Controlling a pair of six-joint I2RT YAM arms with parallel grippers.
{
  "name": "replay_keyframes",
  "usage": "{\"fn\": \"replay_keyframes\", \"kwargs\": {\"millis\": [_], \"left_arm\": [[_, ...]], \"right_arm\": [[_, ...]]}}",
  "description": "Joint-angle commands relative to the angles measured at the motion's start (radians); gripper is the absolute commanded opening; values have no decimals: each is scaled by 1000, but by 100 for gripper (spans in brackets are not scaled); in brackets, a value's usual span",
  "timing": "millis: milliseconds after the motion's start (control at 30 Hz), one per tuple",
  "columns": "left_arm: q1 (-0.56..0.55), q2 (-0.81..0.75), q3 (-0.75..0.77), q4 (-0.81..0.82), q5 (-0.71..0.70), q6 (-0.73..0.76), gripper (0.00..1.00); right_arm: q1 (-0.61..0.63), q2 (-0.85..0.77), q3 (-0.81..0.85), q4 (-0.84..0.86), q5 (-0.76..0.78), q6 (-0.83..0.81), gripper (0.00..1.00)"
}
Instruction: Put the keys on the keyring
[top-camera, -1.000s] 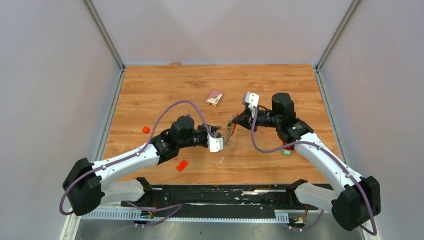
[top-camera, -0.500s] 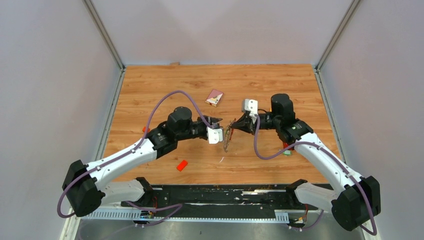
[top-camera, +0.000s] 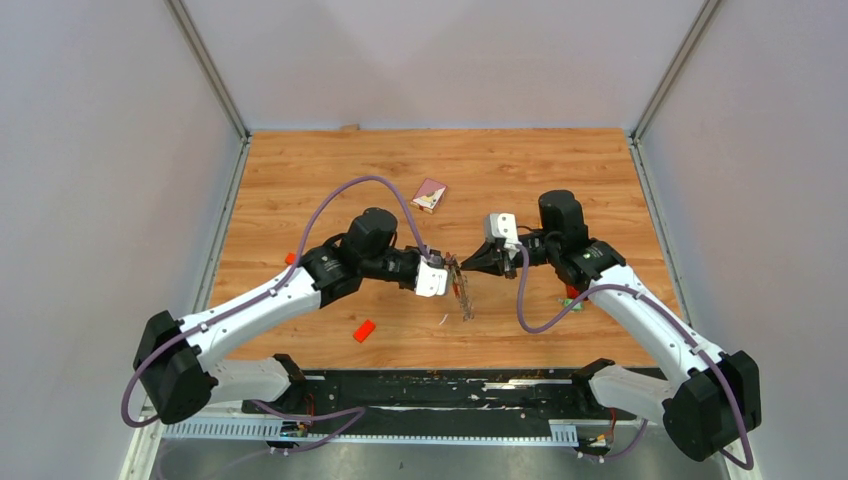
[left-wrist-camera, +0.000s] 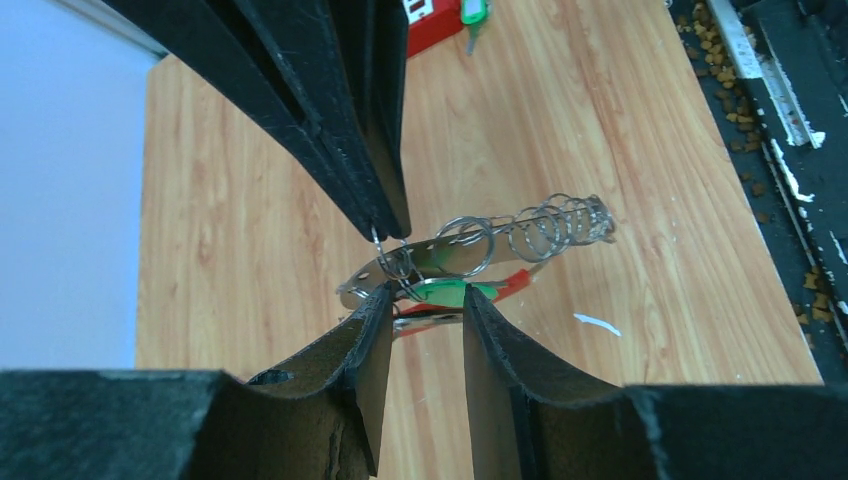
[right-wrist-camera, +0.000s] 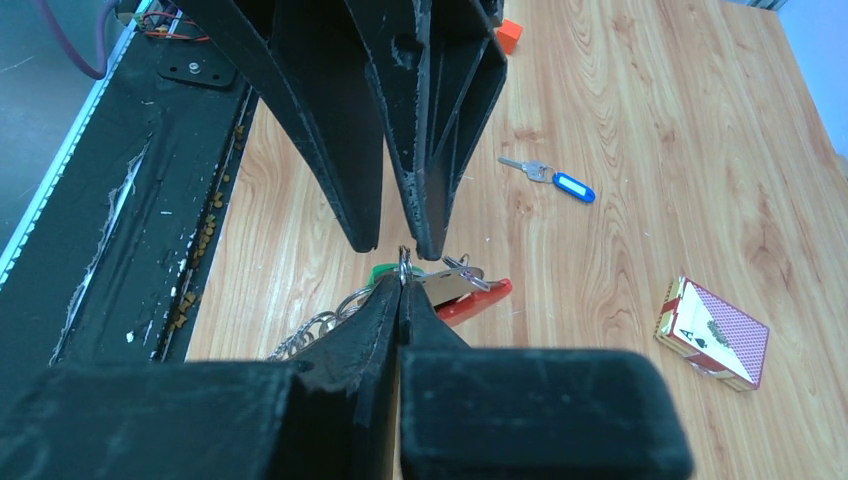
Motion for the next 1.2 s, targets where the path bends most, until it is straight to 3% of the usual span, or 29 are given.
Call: {"fn": "replay_keyframes", "kwargs": {"millis": [0, 467, 900, 1067, 1167], "left_arm": [[3, 10, 40, -10, 62, -24, 39], [3, 31, 12, 128, 39, -168, 32], [3, 50, 12, 126, 15, -189, 13], [3, 47, 17, 133, -3, -217, 1], [3, 41, 38, 95, -25, -222, 0]], "right_arm": [[-5, -1, -4, 15, -64, -43, 0], [-5, 4, -8, 23, -55, -40, 0], [-6, -2, -15, 35, -46, -34, 0], [-5, -5, -17, 42, -33, -33, 0], [-5, -7, -25, 65, 14, -15, 0]]}}
